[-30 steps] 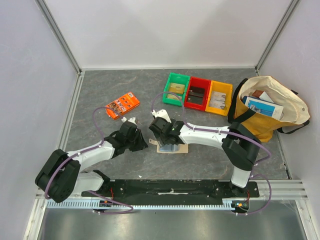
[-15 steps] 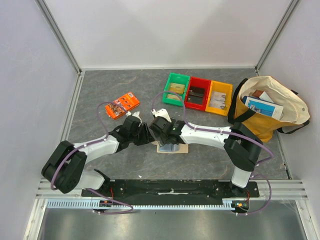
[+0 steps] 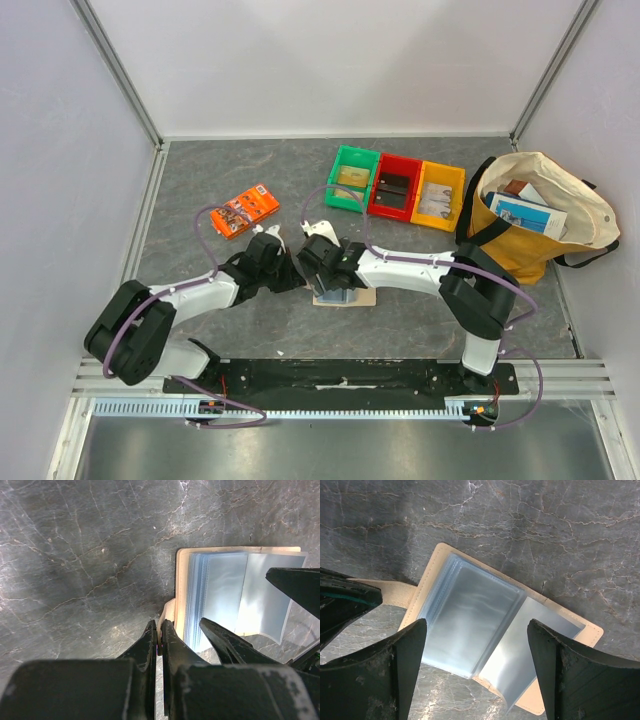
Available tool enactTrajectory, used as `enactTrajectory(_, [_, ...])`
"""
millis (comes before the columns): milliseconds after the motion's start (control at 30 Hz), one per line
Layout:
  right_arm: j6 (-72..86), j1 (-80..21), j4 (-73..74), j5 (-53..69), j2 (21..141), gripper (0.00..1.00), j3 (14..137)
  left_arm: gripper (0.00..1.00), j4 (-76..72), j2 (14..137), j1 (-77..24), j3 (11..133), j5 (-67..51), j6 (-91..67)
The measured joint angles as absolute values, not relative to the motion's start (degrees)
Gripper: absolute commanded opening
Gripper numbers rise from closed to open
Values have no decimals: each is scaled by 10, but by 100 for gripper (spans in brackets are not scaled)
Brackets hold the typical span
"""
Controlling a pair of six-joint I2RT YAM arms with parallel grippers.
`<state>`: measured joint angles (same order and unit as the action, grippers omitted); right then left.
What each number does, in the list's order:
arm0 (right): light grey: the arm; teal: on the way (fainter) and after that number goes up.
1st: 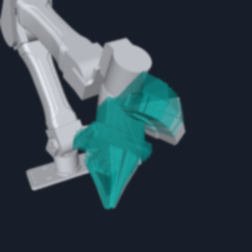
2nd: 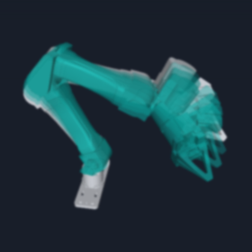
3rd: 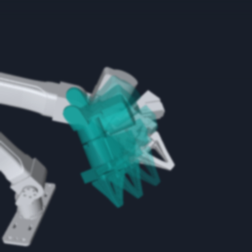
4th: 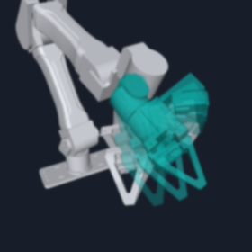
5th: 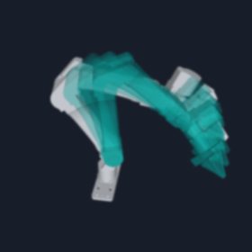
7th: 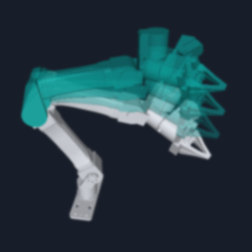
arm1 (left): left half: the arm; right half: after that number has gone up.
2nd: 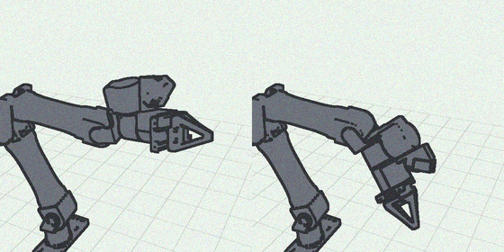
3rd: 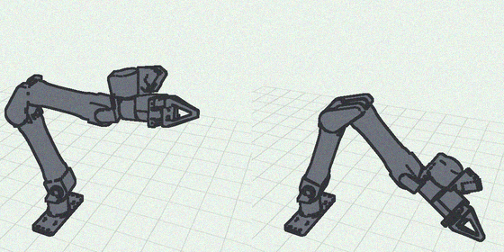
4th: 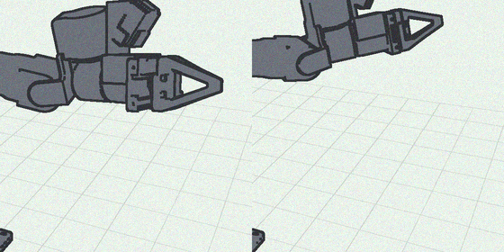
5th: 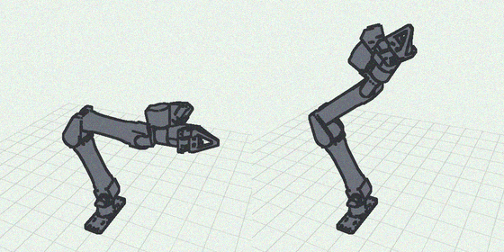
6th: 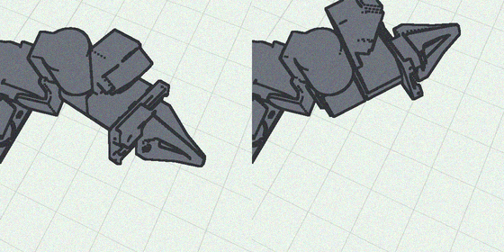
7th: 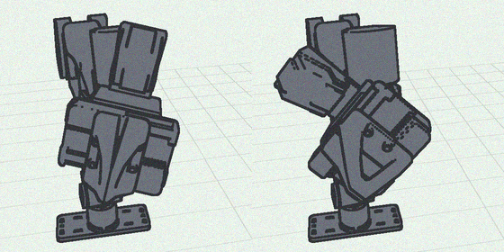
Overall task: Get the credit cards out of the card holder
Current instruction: Open the card holder at the center of the board.
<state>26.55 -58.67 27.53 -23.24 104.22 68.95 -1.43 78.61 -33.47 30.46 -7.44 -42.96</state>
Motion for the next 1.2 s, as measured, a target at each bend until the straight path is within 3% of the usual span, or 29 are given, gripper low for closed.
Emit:
enactTrajectory(400, [266, -587, 275, -241, 1048, 83, 688, 2, -12, 744, -335, 282, -70, -430])
enactTrajectory(767, [270, -587, 264, -205, 1046, 89, 688, 2, -5, 724, -335, 267, -70, -432])
enactTrajectory(1200, [274, -587, 253, -194, 1048, 88, 686, 2, -3, 711, -335, 254, -70, -435])
